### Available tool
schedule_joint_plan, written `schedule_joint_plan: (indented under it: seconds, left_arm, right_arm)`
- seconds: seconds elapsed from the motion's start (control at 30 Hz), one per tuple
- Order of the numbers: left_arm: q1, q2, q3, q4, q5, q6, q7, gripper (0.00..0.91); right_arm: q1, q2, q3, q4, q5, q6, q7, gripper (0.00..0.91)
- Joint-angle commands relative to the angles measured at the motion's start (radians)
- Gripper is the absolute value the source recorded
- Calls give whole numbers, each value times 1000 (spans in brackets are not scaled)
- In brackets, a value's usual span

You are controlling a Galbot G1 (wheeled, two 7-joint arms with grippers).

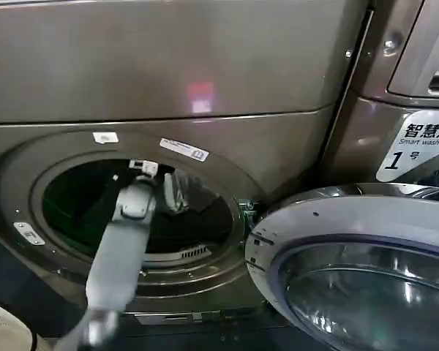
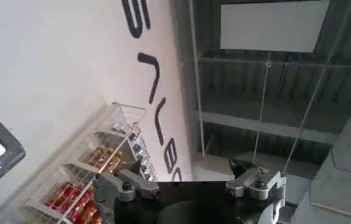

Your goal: Grasp the clothes from the dryer.

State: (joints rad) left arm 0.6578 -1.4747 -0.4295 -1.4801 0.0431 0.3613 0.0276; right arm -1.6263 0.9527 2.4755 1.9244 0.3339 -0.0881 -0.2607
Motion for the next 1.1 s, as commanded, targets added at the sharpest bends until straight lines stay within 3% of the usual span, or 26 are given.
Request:
schedule_joint_plan:
  seconds: [0.03,0.37,1.1]
  left_arm:
    - [292,-25,-56,-319,-106,-107,-86,0]
    - [462,-66,-63,-518,-86,-106,-83,0]
    - [477,-78,-58,-534,-99,-85,-104,0]
  right_arm:
    - [-3,-7,18,-15,12,1,16,907]
    - [16,-11,6,-17,30,-8,19,907]
    - [16,-13,10,-8,52,-23,17,907]
